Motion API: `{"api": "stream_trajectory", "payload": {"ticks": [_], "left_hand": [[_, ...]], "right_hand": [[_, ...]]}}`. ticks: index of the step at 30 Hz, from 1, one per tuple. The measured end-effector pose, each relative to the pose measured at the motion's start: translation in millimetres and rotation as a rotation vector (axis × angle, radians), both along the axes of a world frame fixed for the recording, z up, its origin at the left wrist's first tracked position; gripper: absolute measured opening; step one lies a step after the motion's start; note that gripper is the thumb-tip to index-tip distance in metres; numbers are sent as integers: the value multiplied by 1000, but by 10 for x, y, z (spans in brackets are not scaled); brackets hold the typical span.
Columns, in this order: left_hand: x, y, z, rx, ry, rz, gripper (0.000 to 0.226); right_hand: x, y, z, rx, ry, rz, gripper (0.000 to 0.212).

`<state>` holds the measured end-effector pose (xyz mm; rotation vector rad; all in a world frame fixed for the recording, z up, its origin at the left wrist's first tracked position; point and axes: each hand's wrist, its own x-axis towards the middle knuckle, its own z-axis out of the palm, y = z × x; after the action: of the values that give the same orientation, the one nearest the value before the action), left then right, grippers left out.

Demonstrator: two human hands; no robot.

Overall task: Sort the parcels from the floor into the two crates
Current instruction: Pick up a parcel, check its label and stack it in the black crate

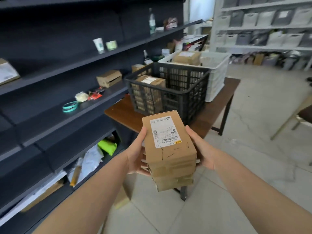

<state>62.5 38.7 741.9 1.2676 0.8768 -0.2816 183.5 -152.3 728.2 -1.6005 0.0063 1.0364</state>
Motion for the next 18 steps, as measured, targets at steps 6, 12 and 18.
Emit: {"api": "stream_trajectory", "payload": {"ticks": [6,12,18], "left_hand": [[966,-788,120,-9,-1,-71,125],[1809,-1373,362,26,-57,-169,92],[2526,-1350,831,100,-171,-190,101]], "right_hand": [[713,-863,135,-17,-60,-83,93],[1359,-1439,372,-31,-123,-175,104],[2063,-1465,867,87,-232,-189,75]]}}
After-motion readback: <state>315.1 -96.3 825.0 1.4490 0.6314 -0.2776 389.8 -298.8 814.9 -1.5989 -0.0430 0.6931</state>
